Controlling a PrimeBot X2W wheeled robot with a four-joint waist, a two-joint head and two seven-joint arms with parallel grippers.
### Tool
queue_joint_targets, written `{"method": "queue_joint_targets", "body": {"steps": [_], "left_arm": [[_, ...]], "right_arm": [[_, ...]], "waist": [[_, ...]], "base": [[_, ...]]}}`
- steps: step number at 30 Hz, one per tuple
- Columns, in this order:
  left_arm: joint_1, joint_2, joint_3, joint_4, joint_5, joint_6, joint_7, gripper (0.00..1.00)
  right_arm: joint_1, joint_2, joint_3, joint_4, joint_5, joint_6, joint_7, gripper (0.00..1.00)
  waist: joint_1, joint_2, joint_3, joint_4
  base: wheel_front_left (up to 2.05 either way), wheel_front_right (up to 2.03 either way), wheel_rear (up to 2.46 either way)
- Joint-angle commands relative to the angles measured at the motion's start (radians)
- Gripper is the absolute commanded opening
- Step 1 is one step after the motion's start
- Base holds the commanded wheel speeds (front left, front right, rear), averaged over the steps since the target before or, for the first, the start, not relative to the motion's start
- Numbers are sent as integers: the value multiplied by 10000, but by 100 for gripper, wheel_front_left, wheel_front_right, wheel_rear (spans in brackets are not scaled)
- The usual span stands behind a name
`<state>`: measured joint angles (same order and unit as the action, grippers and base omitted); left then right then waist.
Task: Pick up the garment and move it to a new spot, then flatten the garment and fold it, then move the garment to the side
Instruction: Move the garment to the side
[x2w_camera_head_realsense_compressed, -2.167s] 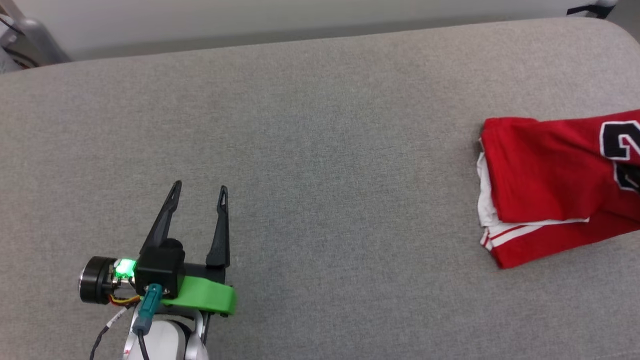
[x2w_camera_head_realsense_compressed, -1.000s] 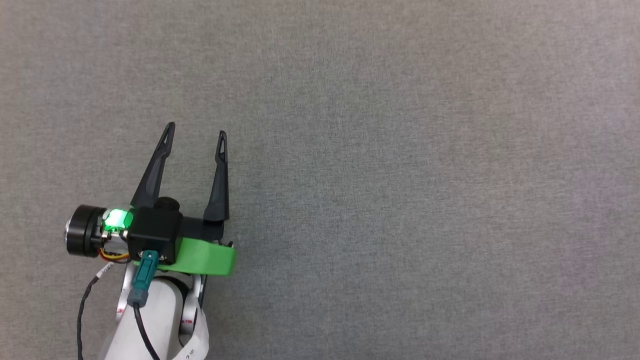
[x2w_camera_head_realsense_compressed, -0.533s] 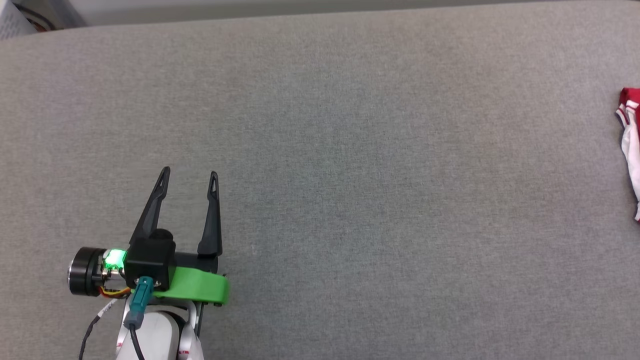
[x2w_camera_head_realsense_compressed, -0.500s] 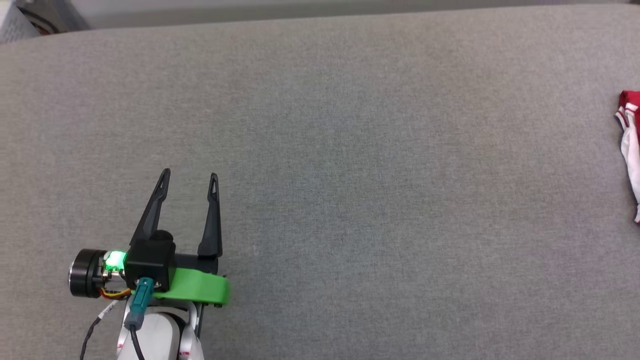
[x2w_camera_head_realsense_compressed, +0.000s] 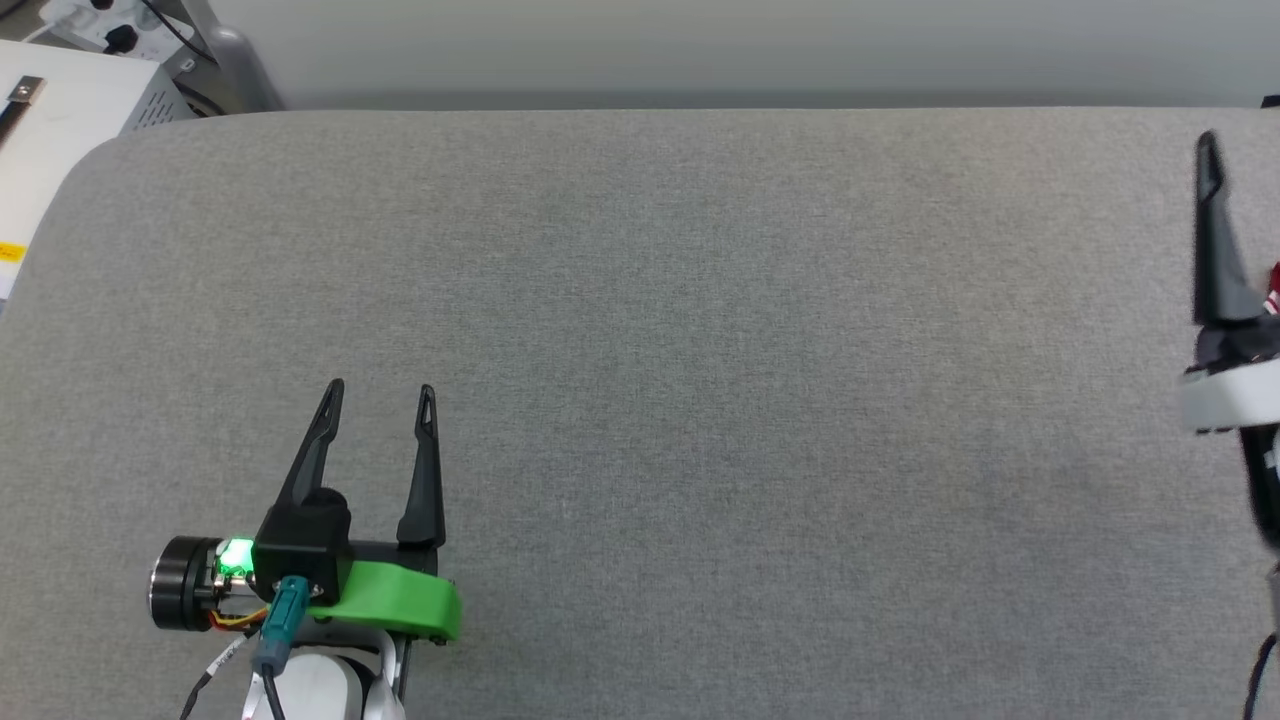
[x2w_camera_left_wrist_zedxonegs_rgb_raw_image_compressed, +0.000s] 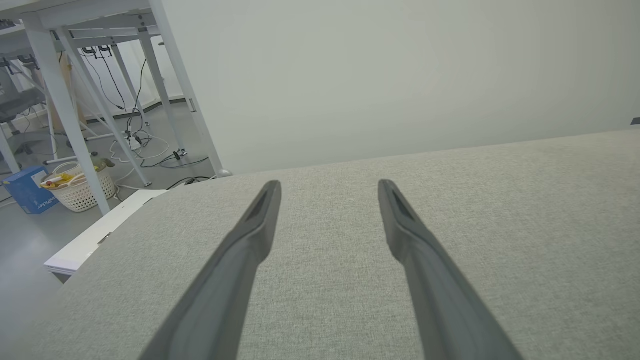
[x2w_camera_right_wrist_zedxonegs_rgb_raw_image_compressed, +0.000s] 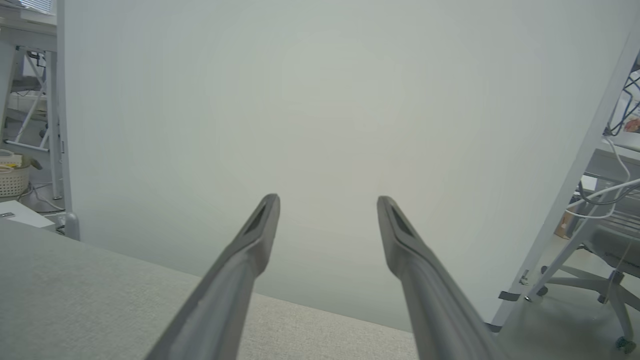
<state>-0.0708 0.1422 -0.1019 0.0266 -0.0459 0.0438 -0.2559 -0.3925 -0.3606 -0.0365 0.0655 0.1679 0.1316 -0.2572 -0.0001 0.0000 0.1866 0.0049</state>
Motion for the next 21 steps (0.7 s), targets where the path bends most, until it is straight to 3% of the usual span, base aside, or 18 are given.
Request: {"method": "queue_joint_targets", "body": {"steps": [1,10,21], "left_arm": [[138,-73,50,41,-98,-62,-59,100],[337,-293,227,196,-183,-209,-59,100],[835,-475,374,390,-248,-486,-59,100]], "right_arm": [[393,300,39,-214,-169,-9,-44,100],[2258,1838,230,-508,-309,-9,-45,100],[4093,2678,-155,-568,-333,-9,-45,100]], "waist": [[1,0,-214,220],[1,0,-601,467],[1,0,-1280,461]], "base": [[0,0,0],[0,0,0],[0,0,0]]}}
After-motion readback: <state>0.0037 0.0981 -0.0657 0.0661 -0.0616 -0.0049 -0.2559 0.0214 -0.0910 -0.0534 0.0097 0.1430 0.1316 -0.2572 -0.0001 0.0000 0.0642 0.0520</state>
